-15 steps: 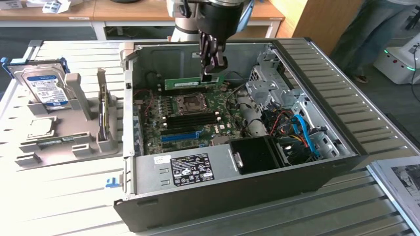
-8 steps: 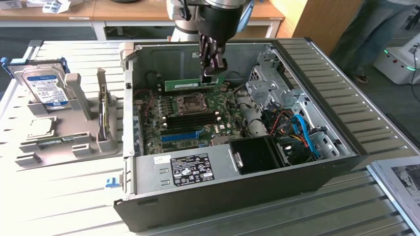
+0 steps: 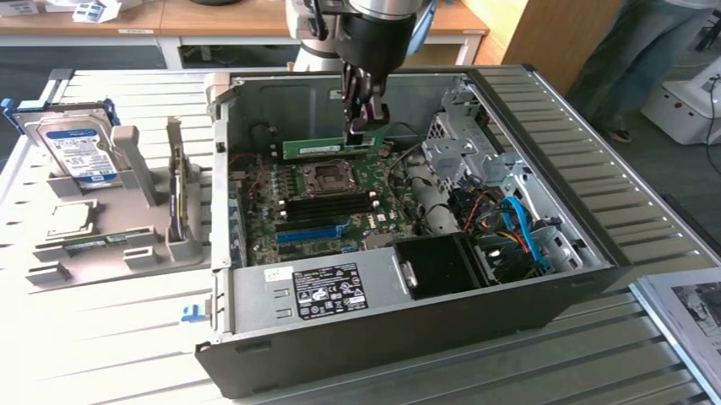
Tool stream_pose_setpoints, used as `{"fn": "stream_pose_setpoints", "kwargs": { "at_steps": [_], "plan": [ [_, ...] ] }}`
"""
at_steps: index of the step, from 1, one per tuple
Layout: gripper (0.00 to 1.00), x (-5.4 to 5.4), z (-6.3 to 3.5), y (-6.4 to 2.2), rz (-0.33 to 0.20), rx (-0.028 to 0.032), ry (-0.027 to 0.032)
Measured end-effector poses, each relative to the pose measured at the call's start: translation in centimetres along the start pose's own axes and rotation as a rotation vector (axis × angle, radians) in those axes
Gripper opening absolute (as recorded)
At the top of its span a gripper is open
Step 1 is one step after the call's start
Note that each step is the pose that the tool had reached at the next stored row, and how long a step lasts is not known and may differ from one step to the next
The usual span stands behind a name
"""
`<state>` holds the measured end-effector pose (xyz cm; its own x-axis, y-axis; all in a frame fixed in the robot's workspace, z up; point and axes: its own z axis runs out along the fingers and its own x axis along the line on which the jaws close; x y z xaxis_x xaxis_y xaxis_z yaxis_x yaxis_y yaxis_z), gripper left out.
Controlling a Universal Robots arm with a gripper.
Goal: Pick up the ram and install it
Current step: 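Insert the ram into the slot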
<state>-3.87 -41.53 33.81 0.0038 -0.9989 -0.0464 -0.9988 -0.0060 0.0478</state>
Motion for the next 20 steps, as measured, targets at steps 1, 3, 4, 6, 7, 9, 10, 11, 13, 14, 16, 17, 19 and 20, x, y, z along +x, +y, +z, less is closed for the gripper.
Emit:
{"fn": "stream_pose_setpoints", "kwargs": {
  "at_steps": [1, 3, 4, 6, 7, 9, 10, 11, 13, 14, 16, 17, 19, 20],
  "plan": [
    [0.12, 0.0, 0.04, 0.0, 0.0, -0.0001, 0.0001],
    [0.12, 0.0, 0.16, -0.01, 0.0, 0.0, 0.0],
    [0.12, 0.0, 0.22, -0.01, 0.0, 0.0, 0.0],
    [0.12, 0.0, 0.35, -0.01, 0.0, 0.0, 0.0],
    [0.12, 0.0, 0.41, -0.02, 0.0, 0.0, 0.0001],
    [0.12, 0.0, 0.52, -0.02, 0.0, 0.0, 0.0001],
    [0.12, 0.0, 0.57, -0.02, 0.0, -0.0001, 0.0001],
    [0.12, 0.0, 0.62, -0.03, 0.0, -0.0001, 0.0001],
    [0.12, 0.0, 0.73, -0.03, 0.0, -0.0001, 0.0001],
    [0.12, 0.0, 0.8, -0.04, 0.0, 0.0, 0.0],
    [0.12, 0.0, 0.96, -0.04, 0.0, 0.0, 0.0],
    [0.12, 0.0, 1.03, -0.05, 0.0, 0.0, 0.0],
    [0.12, 0.1, 1.18, -0.05, 0.0, 0.0, 0.0],
    [0.12, 0.1, 1.24, -0.06, 0.0, 0.0, 0.0001]
  ]
}}
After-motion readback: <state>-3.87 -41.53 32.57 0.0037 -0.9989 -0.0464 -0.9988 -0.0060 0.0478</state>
